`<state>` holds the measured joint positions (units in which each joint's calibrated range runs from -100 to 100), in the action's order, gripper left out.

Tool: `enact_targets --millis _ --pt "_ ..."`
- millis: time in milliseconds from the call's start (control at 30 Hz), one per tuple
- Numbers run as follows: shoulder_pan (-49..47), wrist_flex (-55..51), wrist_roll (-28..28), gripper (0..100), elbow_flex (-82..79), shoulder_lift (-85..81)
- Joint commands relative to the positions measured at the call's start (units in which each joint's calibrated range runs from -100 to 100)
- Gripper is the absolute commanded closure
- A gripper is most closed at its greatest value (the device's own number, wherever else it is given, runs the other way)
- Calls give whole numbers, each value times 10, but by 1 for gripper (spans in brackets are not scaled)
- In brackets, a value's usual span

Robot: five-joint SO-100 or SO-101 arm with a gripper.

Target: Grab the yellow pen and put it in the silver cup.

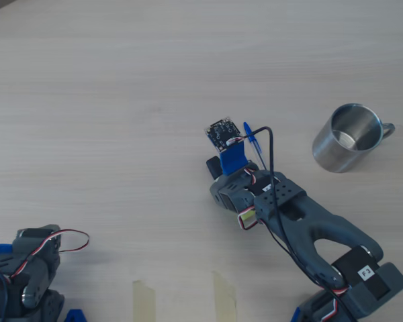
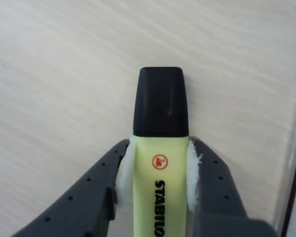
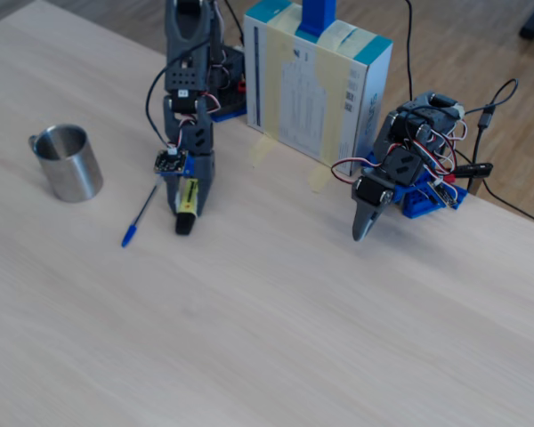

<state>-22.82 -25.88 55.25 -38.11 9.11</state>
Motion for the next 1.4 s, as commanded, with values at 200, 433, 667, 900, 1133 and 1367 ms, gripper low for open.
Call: enact_targets --millis 200,433,667,900,1133,1367 --pt "-4 -6 10 98 -9 -8" --pt "-4 -6 9 98 -9 -8" --pt "-4 -6 7 98 -9 -9" --pt "-6 -9 6 98 -9 -34" --pt "-8 -8 6 98 -34 -114" --pt "-9 -7 6 98 -66 -201"
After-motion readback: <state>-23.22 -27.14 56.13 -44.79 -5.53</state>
